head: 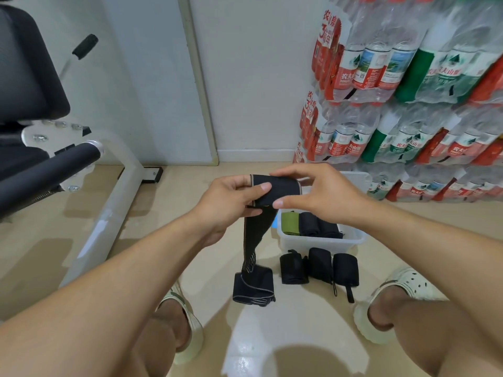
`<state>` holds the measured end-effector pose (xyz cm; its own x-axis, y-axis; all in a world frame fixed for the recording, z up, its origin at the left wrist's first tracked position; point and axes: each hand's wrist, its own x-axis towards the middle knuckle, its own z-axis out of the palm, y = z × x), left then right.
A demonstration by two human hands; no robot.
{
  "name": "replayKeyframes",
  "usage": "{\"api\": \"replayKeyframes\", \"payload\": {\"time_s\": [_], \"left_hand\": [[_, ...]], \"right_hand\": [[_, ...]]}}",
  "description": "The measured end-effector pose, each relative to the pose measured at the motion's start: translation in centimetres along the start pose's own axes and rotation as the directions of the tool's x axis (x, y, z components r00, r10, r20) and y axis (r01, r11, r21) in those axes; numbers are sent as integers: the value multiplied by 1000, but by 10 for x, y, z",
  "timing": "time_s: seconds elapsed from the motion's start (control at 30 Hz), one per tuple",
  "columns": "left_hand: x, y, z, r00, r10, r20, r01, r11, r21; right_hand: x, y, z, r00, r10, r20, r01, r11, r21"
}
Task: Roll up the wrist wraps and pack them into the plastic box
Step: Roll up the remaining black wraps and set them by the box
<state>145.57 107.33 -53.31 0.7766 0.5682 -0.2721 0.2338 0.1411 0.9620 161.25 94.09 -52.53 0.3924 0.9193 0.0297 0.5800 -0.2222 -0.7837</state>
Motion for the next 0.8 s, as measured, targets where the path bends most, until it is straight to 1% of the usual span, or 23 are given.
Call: {"api": "replayKeyframes", "payload": {"time_s": [0.13, 0.2, 0.27, 0.3, 0.33, 0.37, 0.43, 0.47, 0.53, 0.63, 0.73, 0.8], "left_hand": [[-3, 3, 1, 1000, 0, -15, -1, 999, -47], [-1, 4, 0, 993, 27, -111, -33, 998, -54], [0, 4, -3, 966, 111, -235, -102, 994, 48], [0, 4, -4, 954, 167, -248, -140, 982, 124], [-1, 4, -5, 953, 216, -214, -178, 967, 180], [-2, 4, -5, 957, 248, -149, -217, 956, 196], [-5, 5, -3, 963, 266, -35, -259, 956, 140], [-5, 4, -3, 963, 269, -15, -265, 957, 117], [-3, 3, -2, 966, 260, -15, -258, 962, 93], [-4, 4, 1, 976, 219, 0, -219, 976, 16], [-5, 6, 3, 983, 182, 11, -182, 983, -39], [-6, 6, 4, 987, 155, 45, -152, 987, -59]], "right_hand": [[-3, 0, 4, 997, -27, -75, 27, 1000, -3], [-3, 0, 5, 993, -35, -115, 34, 999, -12], [-3, 0, 5, 990, -40, -136, 43, 999, 21], [-3, 0, 5, 989, -44, -142, 50, 998, 40], [-2, 1, 4, 988, -46, -144, 56, 996, 65], [-1, 1, 3, 989, -41, -145, 56, 993, 101], [0, 2, 1, 990, -38, -139, 60, 986, 155], [0, 3, 1, 989, -47, -137, 68, 985, 156], [-1, 3, 0, 989, -70, -133, 89, 986, 139], [-2, 4, -1, 985, -117, -128, 137, 977, 162], [-1, 4, -2, 977, -176, -123, 203, 943, 265], [1, 3, -2, 969, -188, -158, 228, 928, 295]]}}
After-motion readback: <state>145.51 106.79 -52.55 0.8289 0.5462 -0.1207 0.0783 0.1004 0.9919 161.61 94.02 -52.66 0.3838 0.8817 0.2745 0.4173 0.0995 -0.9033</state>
